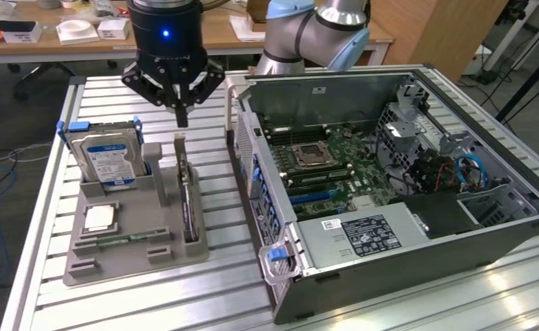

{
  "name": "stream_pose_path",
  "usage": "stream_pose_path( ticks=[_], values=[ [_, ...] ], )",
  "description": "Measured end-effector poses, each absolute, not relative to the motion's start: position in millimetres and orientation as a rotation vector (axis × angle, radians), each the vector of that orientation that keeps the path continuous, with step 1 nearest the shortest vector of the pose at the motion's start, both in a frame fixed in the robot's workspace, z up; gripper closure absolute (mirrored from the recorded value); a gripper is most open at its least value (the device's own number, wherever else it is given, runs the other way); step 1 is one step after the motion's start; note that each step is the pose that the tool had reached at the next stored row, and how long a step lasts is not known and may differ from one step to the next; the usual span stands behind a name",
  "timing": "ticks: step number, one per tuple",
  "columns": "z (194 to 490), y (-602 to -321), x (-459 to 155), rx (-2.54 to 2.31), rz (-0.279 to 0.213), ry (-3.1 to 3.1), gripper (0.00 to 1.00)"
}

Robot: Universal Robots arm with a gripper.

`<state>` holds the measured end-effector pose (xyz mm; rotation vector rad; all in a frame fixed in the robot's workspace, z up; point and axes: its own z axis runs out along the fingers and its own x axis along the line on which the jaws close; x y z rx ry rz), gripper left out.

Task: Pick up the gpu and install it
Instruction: 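Reach for the gpu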

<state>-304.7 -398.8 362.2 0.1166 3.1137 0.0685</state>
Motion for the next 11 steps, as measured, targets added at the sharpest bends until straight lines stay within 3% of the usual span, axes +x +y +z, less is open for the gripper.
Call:
stream_pose_path(
  ticks=[11],
  values=[
    [361.1, -398.9, -312.0, 0.117, 0.068, 3.114, 0.89]
  ],
)
